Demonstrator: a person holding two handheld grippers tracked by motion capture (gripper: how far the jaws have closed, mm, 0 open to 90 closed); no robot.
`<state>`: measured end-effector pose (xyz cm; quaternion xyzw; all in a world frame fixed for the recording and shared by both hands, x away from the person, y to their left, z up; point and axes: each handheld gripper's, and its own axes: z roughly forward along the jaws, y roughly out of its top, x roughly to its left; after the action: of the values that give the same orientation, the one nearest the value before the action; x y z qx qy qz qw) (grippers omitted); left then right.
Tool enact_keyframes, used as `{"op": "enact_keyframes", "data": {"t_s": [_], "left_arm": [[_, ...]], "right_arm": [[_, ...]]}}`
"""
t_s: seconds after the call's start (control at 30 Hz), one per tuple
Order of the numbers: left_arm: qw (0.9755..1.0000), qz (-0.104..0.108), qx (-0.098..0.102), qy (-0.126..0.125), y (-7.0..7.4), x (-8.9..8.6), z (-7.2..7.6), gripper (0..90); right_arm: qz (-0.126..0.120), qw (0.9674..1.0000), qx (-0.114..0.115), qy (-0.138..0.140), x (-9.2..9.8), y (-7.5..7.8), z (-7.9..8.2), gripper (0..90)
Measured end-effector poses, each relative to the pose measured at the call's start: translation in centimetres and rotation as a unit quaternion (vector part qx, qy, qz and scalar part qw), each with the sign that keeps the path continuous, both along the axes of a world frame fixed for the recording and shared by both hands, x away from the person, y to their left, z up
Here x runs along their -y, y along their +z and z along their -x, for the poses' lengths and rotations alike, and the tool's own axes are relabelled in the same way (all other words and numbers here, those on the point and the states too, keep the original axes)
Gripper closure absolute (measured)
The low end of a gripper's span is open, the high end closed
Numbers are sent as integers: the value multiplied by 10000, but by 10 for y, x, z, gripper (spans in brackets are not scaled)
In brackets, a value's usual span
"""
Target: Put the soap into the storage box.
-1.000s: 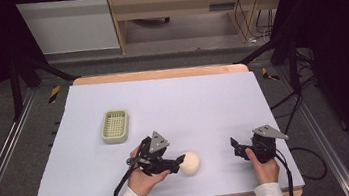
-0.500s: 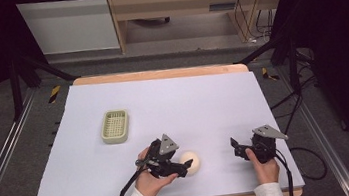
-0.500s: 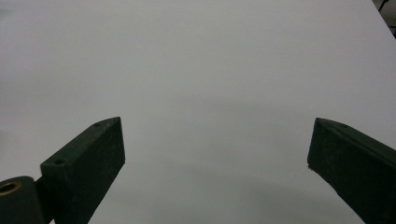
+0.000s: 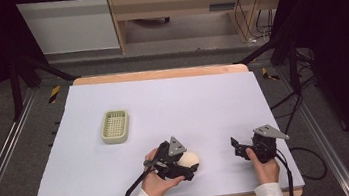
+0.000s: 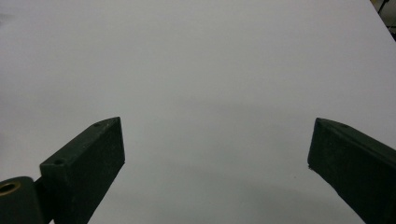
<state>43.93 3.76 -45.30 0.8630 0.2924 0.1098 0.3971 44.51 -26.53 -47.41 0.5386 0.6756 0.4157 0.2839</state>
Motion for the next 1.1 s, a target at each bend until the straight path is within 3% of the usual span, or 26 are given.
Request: {"op": "enact_keyframes", "data": {"t_s": [0.53,0.87,1.1], "left_arm": [[9995,-245,-185,17,-14,9,-5,146],[9994,-247,-262,-13,-19,14,-7,207],[9993,-335,-190,23,-20,16,-5,233]], "right_arm": [[1,10000,-8,6,1,0,0,43],[-26,10000,-24,7,1,0,0,43],[8,10000,-33,27,0,-1,-1,45]]}}
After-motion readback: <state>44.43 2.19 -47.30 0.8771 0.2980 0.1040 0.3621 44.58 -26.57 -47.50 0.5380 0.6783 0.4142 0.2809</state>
